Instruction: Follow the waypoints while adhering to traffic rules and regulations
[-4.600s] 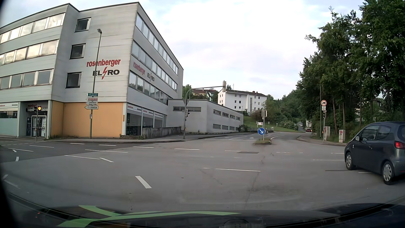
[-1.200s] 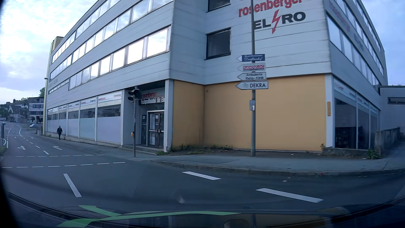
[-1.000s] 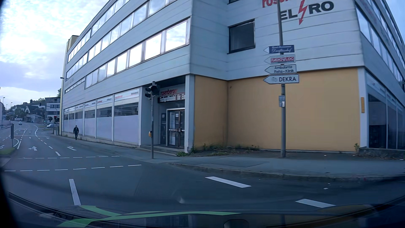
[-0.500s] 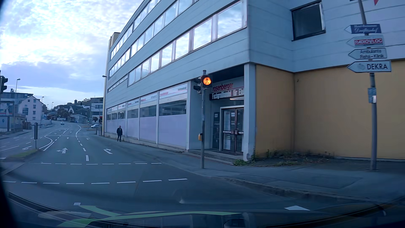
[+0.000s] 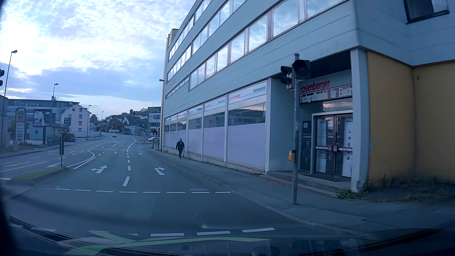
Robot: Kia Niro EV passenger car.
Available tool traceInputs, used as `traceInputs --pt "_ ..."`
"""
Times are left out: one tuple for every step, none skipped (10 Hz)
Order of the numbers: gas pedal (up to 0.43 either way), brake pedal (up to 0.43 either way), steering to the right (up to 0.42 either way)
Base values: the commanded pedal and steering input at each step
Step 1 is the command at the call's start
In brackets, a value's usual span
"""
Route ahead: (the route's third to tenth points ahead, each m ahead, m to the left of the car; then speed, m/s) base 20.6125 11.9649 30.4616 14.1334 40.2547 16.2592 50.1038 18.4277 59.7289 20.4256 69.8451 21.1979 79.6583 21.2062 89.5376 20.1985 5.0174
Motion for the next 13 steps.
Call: traceInputs --pt "0.0 0.03 -0.257" --pt "0.0 0.024 -0.246" --pt "0.0 0.012 -0.238" --pt "0.0 0.018 -0.23" --pt "0.0 0.018 -0.218" --pt "0.0 0.006 -0.207" --pt "0.0 0.0 -0.189" --pt "0.0 0.0 -0.172" --pt "0.0 0.0 -0.165" --pt "0.0 0.0 -0.158" --pt "0.0 0.0 -0.144" --pt "0.0 0.0 -0.131" --pt "0.0 0.0 -0.109"
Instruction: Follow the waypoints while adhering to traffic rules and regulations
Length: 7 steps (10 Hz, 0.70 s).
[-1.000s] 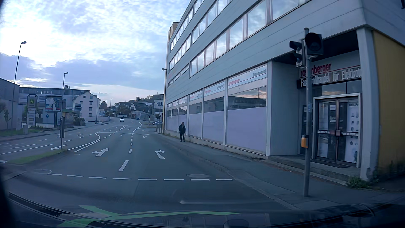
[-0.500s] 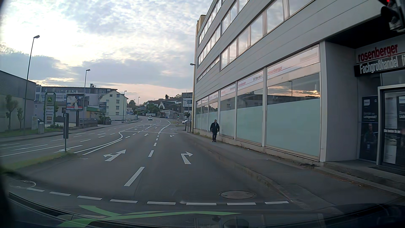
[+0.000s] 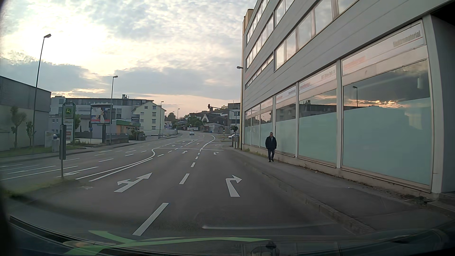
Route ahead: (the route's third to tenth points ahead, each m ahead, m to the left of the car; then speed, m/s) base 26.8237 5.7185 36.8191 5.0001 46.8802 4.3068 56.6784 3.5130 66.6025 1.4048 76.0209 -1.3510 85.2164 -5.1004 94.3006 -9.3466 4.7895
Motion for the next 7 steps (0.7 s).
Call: traceInputs --pt "0.0 0.0 -0.089" --pt "0.0 0.0 -0.076" --pt "0.0 0.0 -0.066" --pt "0.0 0.0 -0.06" --pt "0.0 0.0 -0.054" --pt "0.0 0.0 -0.048" --pt "0.0 0.0 -0.044"
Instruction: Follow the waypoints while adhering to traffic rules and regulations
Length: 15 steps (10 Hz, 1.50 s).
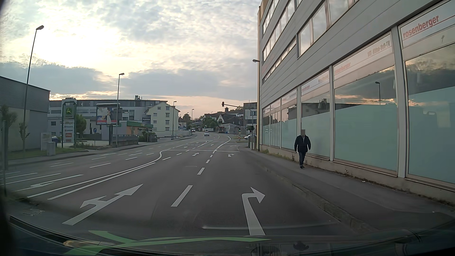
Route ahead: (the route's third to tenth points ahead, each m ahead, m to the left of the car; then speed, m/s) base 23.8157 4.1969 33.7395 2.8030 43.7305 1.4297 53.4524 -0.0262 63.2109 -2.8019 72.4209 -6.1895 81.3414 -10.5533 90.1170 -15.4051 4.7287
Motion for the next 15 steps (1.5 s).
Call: traceInputs --pt "0.0 0.0 -0.039" --pt "0.0 0.0 -0.033" --pt "0.0 0.0 -0.03" --pt "0.0 0.0 -0.029" --pt "0.02 0.0 -0.027" --pt "0.028 0.0 -0.027" --pt "0.039 0.0 -0.028" --pt "0.059 0.0 -0.027" --pt "0.059 0.0 -0.027" --pt "0.059 0.0 -0.027" --pt "0.067 0.0 -0.026" --pt "0.067 0.0 -0.025" --pt "0.079 0.0 -0.023" --pt "0.087 0.0 -0.022" --pt "0.098 0.0 -0.021"
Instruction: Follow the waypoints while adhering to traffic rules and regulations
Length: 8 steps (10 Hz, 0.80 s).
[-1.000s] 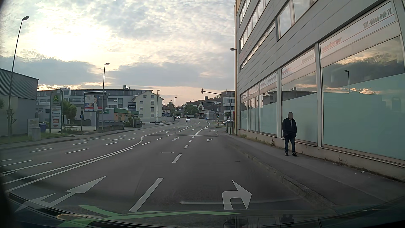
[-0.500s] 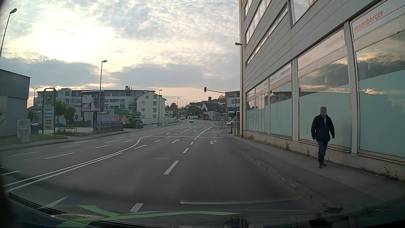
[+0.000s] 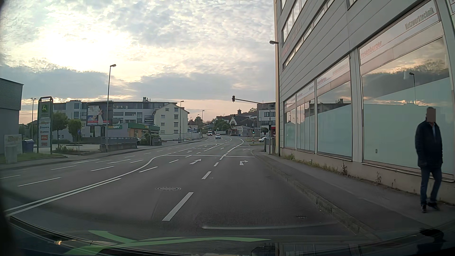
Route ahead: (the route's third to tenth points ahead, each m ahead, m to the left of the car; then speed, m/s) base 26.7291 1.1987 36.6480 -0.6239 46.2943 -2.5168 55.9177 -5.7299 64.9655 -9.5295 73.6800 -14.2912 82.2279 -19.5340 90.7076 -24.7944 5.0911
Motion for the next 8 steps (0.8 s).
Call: traceInputs --pt "0.098 0.0 -0.021" --pt "0.098 0.0 -0.021" --pt "0.098 0.0 -0.019" --pt "0.098 0.0 -0.017" --pt "0.098 0.0 -0.015" --pt "0.098 0.0 -0.013" --pt "0.098 0.0 -0.01" --pt "0.098 0.0 -0.008"
